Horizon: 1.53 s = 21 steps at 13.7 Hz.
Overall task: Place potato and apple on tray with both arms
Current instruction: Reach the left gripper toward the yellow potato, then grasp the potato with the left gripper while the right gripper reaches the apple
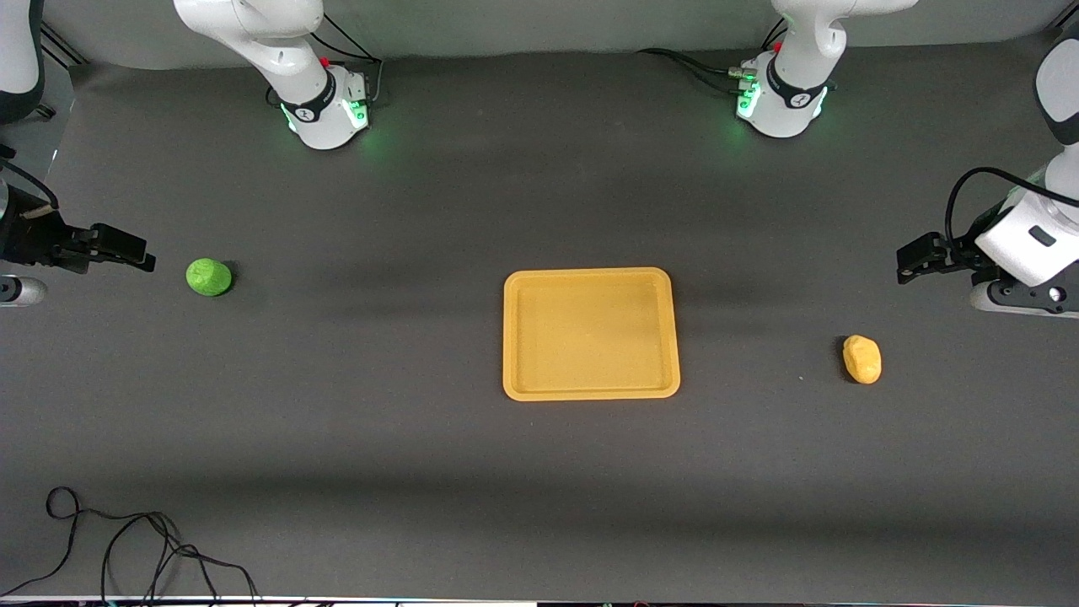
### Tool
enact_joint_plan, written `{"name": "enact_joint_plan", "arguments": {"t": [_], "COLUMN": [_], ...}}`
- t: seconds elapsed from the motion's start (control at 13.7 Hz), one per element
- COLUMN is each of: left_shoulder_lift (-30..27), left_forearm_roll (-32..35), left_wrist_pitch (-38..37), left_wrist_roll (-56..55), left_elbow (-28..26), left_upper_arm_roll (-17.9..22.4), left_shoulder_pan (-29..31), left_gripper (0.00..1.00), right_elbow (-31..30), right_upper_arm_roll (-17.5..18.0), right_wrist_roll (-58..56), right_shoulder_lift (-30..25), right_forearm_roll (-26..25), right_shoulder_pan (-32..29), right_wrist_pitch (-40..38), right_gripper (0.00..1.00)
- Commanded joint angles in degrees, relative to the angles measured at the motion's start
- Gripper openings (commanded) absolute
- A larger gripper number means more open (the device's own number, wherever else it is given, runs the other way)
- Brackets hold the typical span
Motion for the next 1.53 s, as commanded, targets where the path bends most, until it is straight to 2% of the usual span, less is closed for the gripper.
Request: {"name": "enact_joint_plan", "arguments": {"t": [0.0, 0.29, 0.36, 0.44, 0.51, 0.73, 0.8, 0.95, 1.02, 1.17, 1.31, 1.46], "left_shoulder_lift": [0.3, 0.5, 0.8, 0.8, 2.0, 7.0, 8.0, 14.6, 18.6, 23.0, 24.8, 27.2], "left_forearm_roll": [-0.5, 0.4, 0.9, 1.5, 1.5, 2.0, 2.0, 0.9, -0.5, -0.8, -1.0, -0.9], "left_wrist_pitch": [-3.3, -2.8, -0.3, 5.5, 10.5, 15.5, 18.5, 24.2, 28.5, 34.2, 36.0, 37.1], "left_wrist_roll": [-1.4, -0.7, -0.2, 0.3, 2.3, 7.2, 9.6, 11.0, 10.3, 10.2, 10.2, 10.2], "left_elbow": [1.5, 0.1, -2.6, -6.8, -9.6, -14.3, -16.8, -17.1, -15.9, -15.3, -14.7, -14.3], "left_upper_arm_roll": [0.4, 0.5, 0.5, 0.9, 1.0, 1.1, 1.1, 1.0, 1.0, 1.0, 1.0, 1.0], "left_shoulder_pan": [-0.7, -0.6, -0.3, 0.2, 1.4, 4.1, 6.2, 7.8, 7.7, 8.0, 8.0, 7.9], "left_gripper": [1.00, 1.00, 0.99, 0.99, 0.99, 0.99, 0.99, 0.99, 0.99, 0.99, 0.99, 0.98], "right_elbow": [1.1, 1.3, 1.3, 1.3, 1.2, -0.7, -2.8, -9.0, -13.0, -19.1, -22.5, -26.3], "right_upper_arm_roll": [0.1, 0.1, 0.1, 0.2, 0.2, 0.2, 0.1, -0.6, -3.1, -7.4, -13.2, -15.8], "right_wrist_roll": [1.1, 1.1, 1.1, 0.9, 0.6, 0.1, -0.7, -3.4, -4.3, -10.4, -14.0, -15.5], "right_shoulder_lift": [0.3, 0.5, 0.5, 0.6, 0.6, -0.1, -1.1, -4.6, -7.0, -10.3, -12.4, -15.6], "right_forearm_roll": [-0.2, -0.2, -0.2, -0.2, -0.2, -0.3, -0.3, -0.9, -1.5, -3.3, -3.5, -4.9], "right_shoulder_pan": [0.0, 0.0, 0.0, 0.0, 0.0, 0.1, 0.0, -0.5, -0.5, -0.3, 0.0, 0.0], "right_wrist_pitch": [-0.5, -0.3, -0.3, -0.2, -0.1, 2.3, 3.9, 7.2, 9.7, 13.4, 13.7, 13.9], "right_gripper": [1.00, 1.00, 1.00, 1.00, 1.00, 1.00, 1.00, 1.00, 1.00, 1.00, 1.00, 1.00]}}
